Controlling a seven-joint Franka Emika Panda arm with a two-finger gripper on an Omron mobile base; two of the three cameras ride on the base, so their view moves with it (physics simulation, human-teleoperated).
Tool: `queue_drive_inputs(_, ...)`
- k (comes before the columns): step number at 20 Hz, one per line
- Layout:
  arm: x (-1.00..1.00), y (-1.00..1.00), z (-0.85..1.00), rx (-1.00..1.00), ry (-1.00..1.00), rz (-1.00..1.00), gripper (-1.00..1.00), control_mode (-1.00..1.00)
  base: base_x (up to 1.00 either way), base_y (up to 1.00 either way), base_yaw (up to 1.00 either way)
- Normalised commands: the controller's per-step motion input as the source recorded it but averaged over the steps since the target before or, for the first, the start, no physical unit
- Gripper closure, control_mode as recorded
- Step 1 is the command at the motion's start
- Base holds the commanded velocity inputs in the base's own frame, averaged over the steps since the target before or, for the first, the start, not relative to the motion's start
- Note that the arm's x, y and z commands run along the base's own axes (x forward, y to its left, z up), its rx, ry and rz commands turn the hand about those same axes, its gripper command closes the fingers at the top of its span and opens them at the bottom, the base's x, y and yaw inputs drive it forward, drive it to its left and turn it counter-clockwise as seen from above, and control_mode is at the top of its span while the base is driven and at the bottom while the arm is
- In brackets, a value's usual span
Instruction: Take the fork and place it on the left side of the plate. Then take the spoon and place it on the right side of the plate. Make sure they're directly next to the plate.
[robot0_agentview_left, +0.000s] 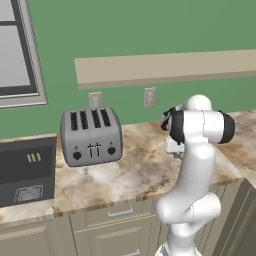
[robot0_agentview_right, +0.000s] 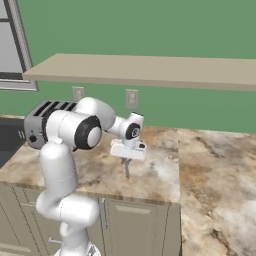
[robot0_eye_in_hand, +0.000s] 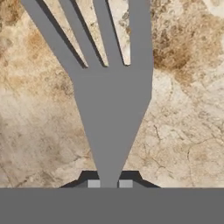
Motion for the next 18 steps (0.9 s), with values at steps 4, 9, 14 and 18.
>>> queue_drive_inputs(4, -0.74, 0.14, 0.13, 0.03, -0.58, -0.11, 1.0, -1.0, 0.0, 0.0, 0.0)
queue_drive_inputs(9, -0.63, 0.38, 0.53, 0.0, -0.49, -0.14, 1.0, -1.0, 0.0, 0.0, 0.0)
queue_drive_inputs(14, -0.53, 0.22, 0.97, 0.0, -0.2, -0.03, 1.0, -1.0, 0.0, 0.0, 0.0)
queue_drive_inputs(18, -0.58, 0.01, 1.0, 0.0, 0.0, 0.0, 1.0, -1.0, 0.0, 0.0, 0.0)
